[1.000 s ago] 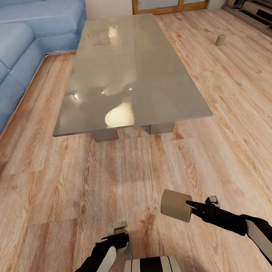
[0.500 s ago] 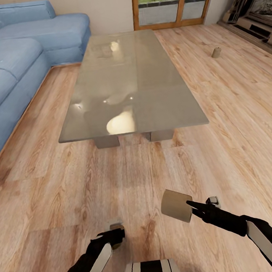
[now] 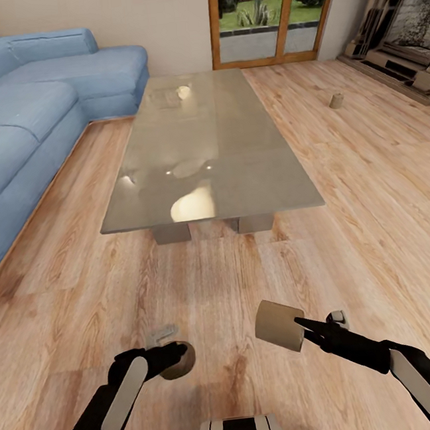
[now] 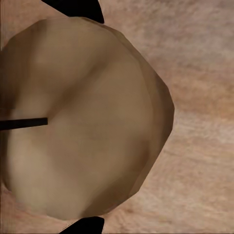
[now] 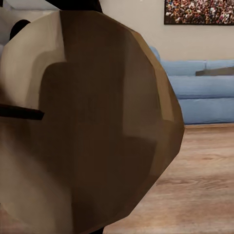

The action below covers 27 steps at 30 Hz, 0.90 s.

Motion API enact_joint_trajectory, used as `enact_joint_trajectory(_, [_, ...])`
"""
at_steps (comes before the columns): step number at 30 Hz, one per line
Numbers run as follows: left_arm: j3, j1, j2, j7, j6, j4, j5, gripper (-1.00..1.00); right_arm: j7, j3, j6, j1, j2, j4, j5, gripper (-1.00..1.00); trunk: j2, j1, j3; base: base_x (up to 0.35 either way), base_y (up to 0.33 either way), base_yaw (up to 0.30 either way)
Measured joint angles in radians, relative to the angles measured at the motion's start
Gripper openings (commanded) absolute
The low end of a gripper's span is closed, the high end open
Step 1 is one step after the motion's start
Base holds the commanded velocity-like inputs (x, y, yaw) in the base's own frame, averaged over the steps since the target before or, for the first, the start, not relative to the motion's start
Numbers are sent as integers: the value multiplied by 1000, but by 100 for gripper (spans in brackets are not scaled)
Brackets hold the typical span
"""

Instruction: Place each of the two pumpkins and all three candles from the living room inside a cabinet in the living room (use any cabinet), then make sure every cabinet is closed, and position the cauldron so it is next to a table in the living room.

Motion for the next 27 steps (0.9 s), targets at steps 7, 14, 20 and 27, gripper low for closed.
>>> enact_joint_trajectory(7, [0,0,0,2,1,-2,30,-100,-1,0,-1,0,-5,0,-2,-100,2,-3,34,-305,82,-185])
enact_joint_trajectory(14, [-1,0,0,2,2,-3,30,-100,-1,0,-2,0,-2,2,-1,-100,3,-6,69,-322,83,-212])
enact_joint_trajectory(20, [0,0,1,3,2,-3,30,-100,-21,0,-4,0,0,2,1,-100,5,-9,99,-171,15,-214])
enact_joint_trajectory(27, [0,0,0,5,2,-2,30,-100,-21,0,-4,0,-8,3,0,-100,6,-12,135,-10,1,-214])
